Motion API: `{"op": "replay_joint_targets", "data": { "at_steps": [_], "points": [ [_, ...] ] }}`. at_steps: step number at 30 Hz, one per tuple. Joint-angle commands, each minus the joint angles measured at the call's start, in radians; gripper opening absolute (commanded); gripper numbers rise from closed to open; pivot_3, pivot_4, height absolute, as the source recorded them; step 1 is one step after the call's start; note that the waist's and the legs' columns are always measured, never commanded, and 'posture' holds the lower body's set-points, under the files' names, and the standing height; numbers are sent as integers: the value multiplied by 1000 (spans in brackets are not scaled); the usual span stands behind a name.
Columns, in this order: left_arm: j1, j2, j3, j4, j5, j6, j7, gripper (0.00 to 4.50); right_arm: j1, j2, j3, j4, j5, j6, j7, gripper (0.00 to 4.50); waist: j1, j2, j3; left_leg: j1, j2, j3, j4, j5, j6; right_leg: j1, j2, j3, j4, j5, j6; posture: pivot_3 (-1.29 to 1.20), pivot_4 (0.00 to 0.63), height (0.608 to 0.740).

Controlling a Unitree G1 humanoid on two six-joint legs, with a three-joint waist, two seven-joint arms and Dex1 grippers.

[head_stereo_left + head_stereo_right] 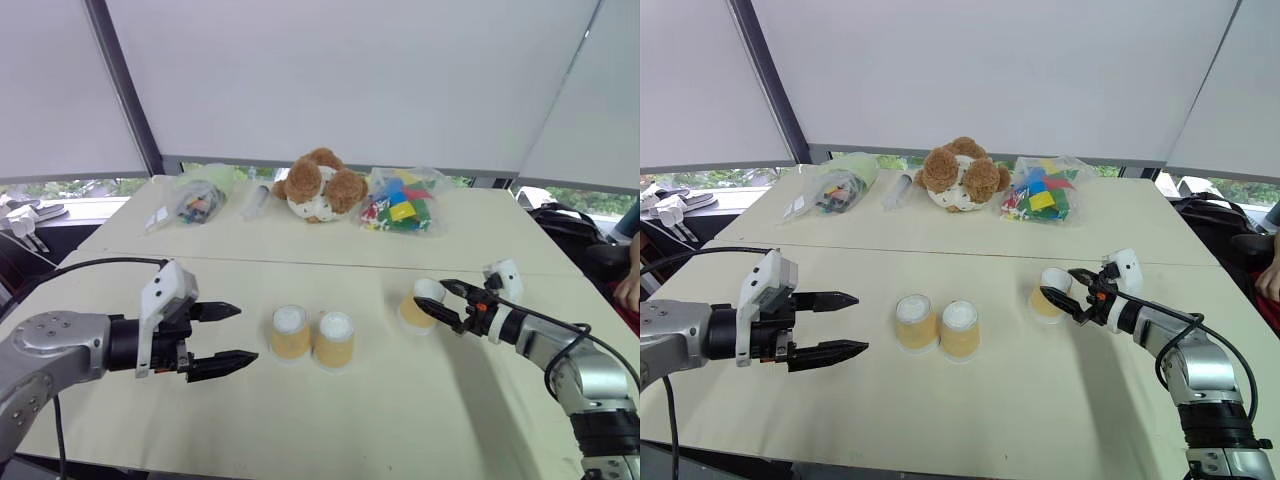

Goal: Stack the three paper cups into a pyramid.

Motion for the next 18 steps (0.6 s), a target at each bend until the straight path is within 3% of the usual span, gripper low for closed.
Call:
{"op": "replay_joint_targets", "data": {
  "at_steps": [1, 4, 6, 7, 12, 18],
  "points": [
    [-30, -15, -18, 28, 37, -76, -21, 4449, -33, 11, -1, 16, -14, -24, 13, 4500, 0, 0, 0, 0, 0, 0, 0, 0, 0, 0, 0, 0, 0, 0, 0, 0, 150, 740],
    [-87, -28, -53, 105, 65, -135, -69, 4500, -47, 27, -4, 33, -15, -27, 20, 3602, 2, 0, 0, 0, 0, 0, 0, 0, 0, 0, 0, 0, 0, 0, 0, 0, 150, 740],
    [-113, -31, -66, 134, 68, -149, -90, 4500, -50, 32, -7, 31, -15, -27, 24, 2569, 2, 0, 0, 0, 0, 0, 0, 0, 0, 0, 0, 0, 0, 0, 0, 0, 150, 740],
    [-123, -28, -78, 149, 75, -159, -107, 4500, -50, 31, -6, 25, -15, -23, 28, 2320, 2, 0, 0, 0, 0, 0, 0, 0, 0, 0, 0, 0, 0, 0, 0, 0, 150, 740],
    [-180, -37, -144, 233, 132, -224, -175, 4500, -85, 25, -18, -17, 11, 26, 20, 2319, 1, 1, 0, 0, 0, 1, 0, 0, 0, 0, 0, 0, 0, 0, 0, 0, 150, 740],
    [-215, -20, -170, 359, 211, -300, -256, 4500, -333, 0, 62, -302, 130, 370, -21, 2319, -12, 4, 2, -1, 1, 3, -1, 0, 0, -5, 1, 2, 4, 0, 0, 0, 150, 740]
  ]
}}
